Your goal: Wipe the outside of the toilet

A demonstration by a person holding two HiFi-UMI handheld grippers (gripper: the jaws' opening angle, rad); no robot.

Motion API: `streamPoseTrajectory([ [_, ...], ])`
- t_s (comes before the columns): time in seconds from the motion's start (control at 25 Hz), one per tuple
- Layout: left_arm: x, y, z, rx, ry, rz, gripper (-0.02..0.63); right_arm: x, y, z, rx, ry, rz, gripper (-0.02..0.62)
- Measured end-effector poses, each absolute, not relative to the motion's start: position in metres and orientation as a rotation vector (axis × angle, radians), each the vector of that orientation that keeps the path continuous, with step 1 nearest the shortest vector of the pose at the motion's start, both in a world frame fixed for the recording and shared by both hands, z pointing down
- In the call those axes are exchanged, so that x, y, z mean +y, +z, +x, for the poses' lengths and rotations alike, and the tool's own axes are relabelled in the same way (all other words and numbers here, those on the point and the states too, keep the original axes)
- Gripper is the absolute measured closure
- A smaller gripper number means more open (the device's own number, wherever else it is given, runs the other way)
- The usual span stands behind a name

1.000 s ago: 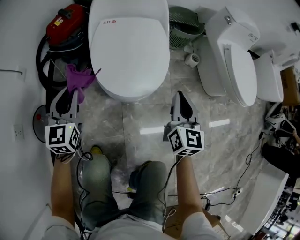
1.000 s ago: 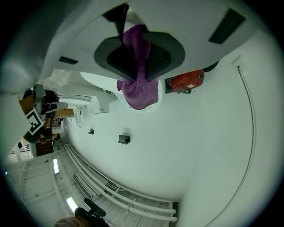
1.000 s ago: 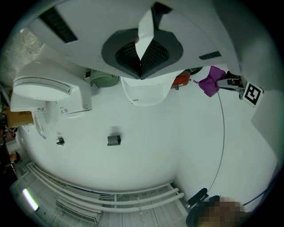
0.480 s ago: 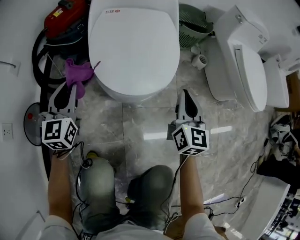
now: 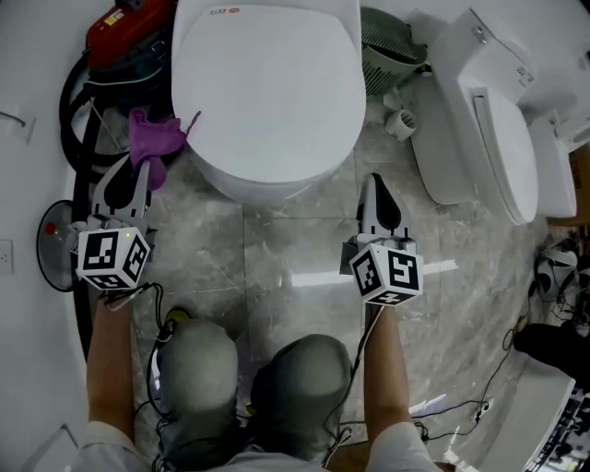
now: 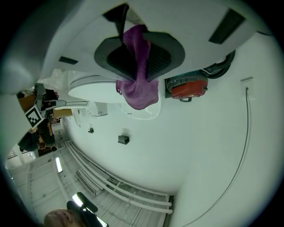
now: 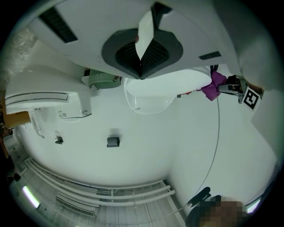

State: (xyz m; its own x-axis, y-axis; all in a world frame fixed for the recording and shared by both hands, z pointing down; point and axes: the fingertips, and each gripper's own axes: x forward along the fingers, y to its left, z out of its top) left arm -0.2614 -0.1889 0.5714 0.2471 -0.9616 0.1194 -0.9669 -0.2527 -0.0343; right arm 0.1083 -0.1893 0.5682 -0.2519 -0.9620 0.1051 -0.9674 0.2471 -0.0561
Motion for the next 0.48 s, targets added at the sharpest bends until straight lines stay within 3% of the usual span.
streamPoseTrajectory([
  [0.48,-0.182,0.622,-0.250,-1.914,0.118,2.410,0.518,-0.182,0.613,0.113,-2.438,0.164,1.872,0.588],
])
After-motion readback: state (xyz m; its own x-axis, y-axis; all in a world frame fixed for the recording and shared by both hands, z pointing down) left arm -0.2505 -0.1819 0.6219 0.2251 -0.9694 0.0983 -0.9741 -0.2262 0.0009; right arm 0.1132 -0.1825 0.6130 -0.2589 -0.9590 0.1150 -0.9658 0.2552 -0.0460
